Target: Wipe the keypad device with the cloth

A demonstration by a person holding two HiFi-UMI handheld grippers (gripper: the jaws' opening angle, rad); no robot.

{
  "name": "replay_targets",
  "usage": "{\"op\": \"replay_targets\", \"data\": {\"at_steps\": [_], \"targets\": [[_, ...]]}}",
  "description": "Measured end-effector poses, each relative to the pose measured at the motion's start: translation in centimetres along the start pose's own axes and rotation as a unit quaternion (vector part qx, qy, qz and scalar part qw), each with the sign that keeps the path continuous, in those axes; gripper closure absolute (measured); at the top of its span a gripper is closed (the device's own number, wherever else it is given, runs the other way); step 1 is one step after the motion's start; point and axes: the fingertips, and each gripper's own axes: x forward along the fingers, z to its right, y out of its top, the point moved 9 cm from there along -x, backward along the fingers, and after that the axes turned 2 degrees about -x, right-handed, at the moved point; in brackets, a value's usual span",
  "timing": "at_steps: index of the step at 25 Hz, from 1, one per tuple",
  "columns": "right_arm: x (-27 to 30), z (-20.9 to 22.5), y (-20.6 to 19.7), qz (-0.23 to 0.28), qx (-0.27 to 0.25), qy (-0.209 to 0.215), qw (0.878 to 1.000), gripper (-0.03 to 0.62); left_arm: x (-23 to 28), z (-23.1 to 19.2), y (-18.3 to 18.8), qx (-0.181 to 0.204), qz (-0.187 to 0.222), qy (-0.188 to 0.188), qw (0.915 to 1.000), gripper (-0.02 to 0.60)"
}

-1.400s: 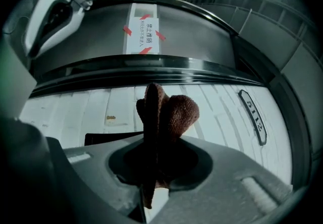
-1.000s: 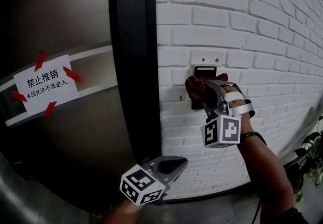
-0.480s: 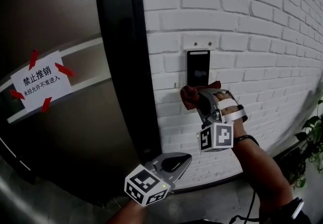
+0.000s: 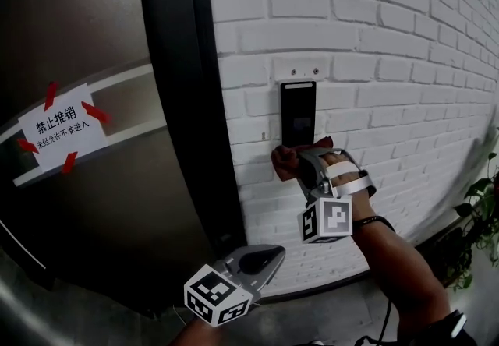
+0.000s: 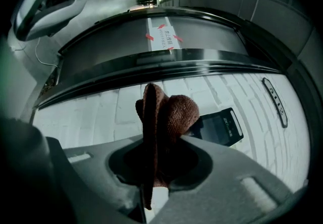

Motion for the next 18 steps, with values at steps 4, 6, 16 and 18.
{"op": "replay_targets", "data": {"at_steps": [4,6,16,18], "targets": [[-0.5,-1.4,-0.3,-0.001,0.011,0.08,0.997,0.538,-0.9,0.1,-0.5,-0.002,0.001,0.012,0.9999,0.565],[-1.7,-1.1,0.0,0.024,0.035,0.086,0.995,0.538,-1.6,0.3,-0.9,-0.008,0.008,0.016,0.9998,0.565],[-2.9,9.2,1.5,0.028,0.0,-0.072,0.997,0.537,-1.5,-0.1,-1.2,-0.014,0.04,0.049,0.9979,0.566],[-2.4,10.5,1.7,0.023,-0.02,-0.083,0.996,0.537,-1.6,-0.1,-1.1,-0.007,0.048,0.057,0.9972,0.566]]}}
